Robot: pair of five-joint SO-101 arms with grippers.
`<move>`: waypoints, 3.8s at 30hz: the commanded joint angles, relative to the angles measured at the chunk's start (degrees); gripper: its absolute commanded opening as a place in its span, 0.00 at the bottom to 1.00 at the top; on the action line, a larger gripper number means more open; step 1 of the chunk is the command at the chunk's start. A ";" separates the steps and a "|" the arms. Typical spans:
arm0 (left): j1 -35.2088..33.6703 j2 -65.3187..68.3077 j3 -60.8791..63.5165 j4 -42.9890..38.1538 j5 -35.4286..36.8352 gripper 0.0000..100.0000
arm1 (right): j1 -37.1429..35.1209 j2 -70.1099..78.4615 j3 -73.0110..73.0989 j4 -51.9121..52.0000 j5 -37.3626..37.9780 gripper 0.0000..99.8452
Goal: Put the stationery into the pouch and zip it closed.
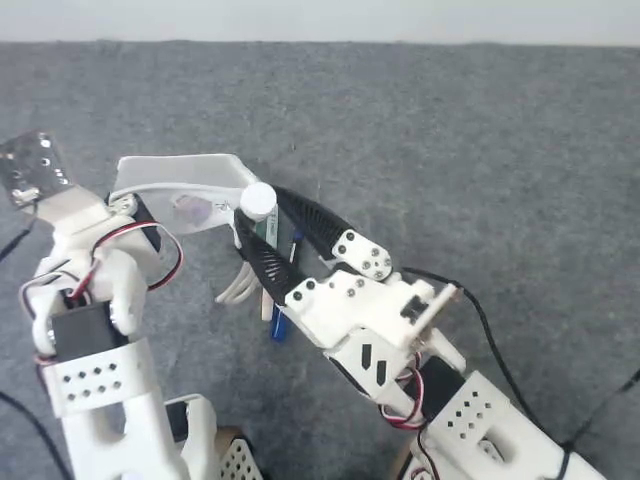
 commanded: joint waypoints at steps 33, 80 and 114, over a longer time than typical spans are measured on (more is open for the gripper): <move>2.02 -0.62 -0.48 -2.11 0.62 0.01 | 0.48 59.91 -13.63 -39.16 8.97 0.01; 1.76 -0.62 -0.48 -2.20 0.53 0.01 | -2.42 11.12 1.58 -2.15 1.05 0.15; -7.65 -0.62 -1.54 -3.87 3.43 0.01 | 11.21 24.92 -20.57 37.93 -9.49 0.14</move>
